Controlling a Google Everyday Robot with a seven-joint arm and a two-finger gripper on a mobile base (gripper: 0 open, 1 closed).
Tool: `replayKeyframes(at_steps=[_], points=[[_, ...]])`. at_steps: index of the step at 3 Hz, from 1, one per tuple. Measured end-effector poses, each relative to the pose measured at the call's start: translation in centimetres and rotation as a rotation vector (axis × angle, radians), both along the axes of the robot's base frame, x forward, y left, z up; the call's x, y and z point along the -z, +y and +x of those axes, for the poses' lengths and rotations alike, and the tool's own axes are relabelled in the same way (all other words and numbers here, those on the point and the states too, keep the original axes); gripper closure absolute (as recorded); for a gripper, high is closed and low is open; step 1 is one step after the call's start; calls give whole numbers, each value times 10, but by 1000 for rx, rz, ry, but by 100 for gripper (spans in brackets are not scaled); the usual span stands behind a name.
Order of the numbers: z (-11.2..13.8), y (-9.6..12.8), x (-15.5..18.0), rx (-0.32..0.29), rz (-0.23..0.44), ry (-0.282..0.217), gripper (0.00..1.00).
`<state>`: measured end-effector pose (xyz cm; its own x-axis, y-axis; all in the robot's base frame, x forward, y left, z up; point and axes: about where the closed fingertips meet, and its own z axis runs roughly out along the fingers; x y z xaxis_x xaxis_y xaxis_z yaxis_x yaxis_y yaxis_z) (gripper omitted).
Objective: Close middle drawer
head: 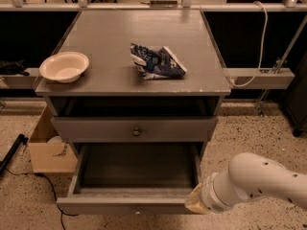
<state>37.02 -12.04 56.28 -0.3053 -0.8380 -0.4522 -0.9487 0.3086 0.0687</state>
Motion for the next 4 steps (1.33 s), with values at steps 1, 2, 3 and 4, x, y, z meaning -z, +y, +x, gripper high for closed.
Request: replayKeyframes(at_steps=[1, 2, 3, 4], points=[[-2, -12, 16, 34, 8, 23, 100], [-1, -10, 13, 27, 1, 12, 100], [-8, 4, 43, 4, -15, 58, 100], [-22, 18, 105, -7, 3, 149, 100]])
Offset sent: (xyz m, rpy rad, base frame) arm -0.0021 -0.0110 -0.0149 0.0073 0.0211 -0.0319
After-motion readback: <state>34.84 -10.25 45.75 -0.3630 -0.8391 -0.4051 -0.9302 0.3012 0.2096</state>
